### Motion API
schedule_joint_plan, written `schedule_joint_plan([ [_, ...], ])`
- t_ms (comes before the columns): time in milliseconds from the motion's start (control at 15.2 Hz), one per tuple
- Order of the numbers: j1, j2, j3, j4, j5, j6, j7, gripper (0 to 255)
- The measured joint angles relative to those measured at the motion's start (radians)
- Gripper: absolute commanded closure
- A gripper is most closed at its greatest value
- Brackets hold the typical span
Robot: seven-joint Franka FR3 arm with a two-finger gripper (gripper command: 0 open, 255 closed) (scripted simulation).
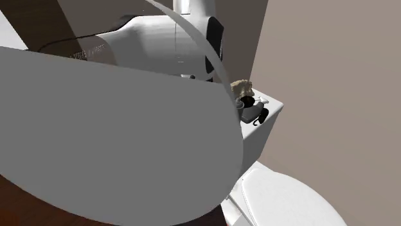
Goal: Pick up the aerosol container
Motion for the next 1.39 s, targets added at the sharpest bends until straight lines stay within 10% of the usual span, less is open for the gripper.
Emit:
schedule_joint_plan([
  [1386, -0.137, 0.773, -0.191, 0.71, 0.235, -0.023, -0.606, 0],
])
